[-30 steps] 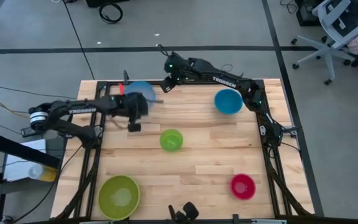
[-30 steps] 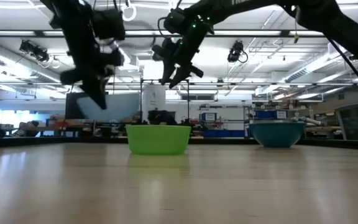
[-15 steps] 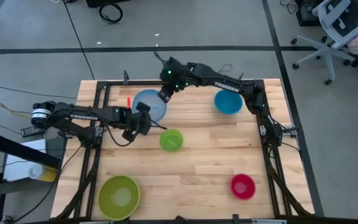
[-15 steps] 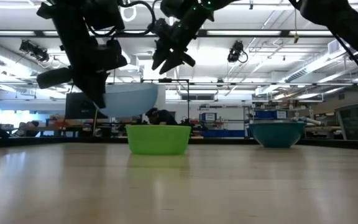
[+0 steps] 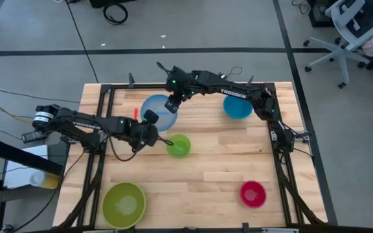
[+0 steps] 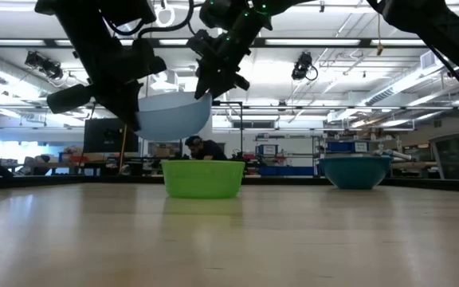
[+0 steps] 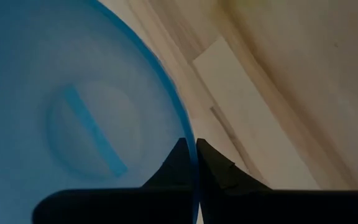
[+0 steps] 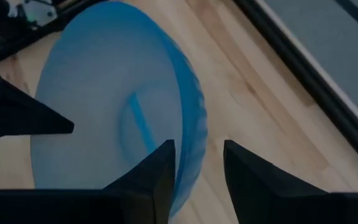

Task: Nest bowls inside each other
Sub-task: Stack the light blue bowl on top of the green bowl

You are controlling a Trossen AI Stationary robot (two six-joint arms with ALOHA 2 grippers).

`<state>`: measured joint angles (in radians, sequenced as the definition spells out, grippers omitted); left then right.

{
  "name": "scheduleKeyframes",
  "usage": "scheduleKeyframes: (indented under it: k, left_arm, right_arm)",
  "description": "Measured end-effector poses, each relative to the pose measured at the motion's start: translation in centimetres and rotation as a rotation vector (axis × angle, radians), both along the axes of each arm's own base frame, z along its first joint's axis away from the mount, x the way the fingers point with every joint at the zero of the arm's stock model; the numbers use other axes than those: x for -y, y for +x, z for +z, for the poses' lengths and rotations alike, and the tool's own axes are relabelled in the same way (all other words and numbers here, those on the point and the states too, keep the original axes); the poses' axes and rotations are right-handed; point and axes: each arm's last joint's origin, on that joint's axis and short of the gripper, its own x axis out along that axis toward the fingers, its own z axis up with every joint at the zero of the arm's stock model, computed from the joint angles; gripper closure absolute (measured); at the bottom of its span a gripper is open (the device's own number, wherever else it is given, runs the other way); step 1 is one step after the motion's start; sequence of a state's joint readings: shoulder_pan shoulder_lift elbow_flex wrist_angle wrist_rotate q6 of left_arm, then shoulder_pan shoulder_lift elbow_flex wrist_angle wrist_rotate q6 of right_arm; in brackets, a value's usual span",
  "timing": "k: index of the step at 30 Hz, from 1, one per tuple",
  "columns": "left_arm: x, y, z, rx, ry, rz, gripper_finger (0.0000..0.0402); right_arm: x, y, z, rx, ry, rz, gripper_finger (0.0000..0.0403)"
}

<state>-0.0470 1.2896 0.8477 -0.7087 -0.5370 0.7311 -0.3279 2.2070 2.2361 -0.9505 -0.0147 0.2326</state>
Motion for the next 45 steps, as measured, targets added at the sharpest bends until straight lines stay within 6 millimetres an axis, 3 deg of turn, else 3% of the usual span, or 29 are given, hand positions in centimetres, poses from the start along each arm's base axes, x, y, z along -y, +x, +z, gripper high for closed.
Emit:
scheduleKeyframes:
  k: [6,9,11,18,24,28,32,40,45]
  left_arm:
    - [0.5,0.7,1.6,0.103,-0.047,0.060,0.0395]
    - [0.6,1.2,2.8,0.212,-0.119,0.169,0.0392]
    - [0.6,1.5,3.7,0.299,-0.177,0.258,0.0381]
    - [0.4,1.7,7.7,0.585,-0.367,0.597,0.0276]
    - [-0.4,-0.1,11.6,0.717,-0.473,0.829,0.0183]
    - [-0.7,-2.0,13.5,0.828,-0.543,0.929,0.0153]
    - [-1.5,-2.9,13.3,0.884,-0.563,1.020,0.0149]
    - [-2.1,-2.7,11.6,0.864,-0.570,1.043,0.0148]
    - [-2.3,-2.7,11.3,0.803,-0.652,1.043,0.0184]
  right_arm:
    - [0.0,0.0,0.0,-0.001,0.002,0.011,0.0319]
    - [0.1,-0.1,0.0,-0.012,-0.010,-0.004,0.0374]
    - [0.3,-0.3,-0.2,-0.035,-0.027,-0.016,0.0388]
    - [0.0,-0.7,-0.3,-0.150,-0.196,-0.079,0.0392]
    - [-0.8,-1.0,-0.8,-0.296,-0.349,-0.054,0.0392]
    - [-1.6,-0.7,-0.7,-0.255,-0.288,0.007,0.0392]
    - [-3.2,-0.1,0.2,-0.174,-0.272,0.045,0.0393]
    - [-7.8,1.2,2.2,-0.010,-0.295,0.154,0.0393]
    - [-9.4,1.5,2.4,0.005,-0.309,0.197,0.0393]
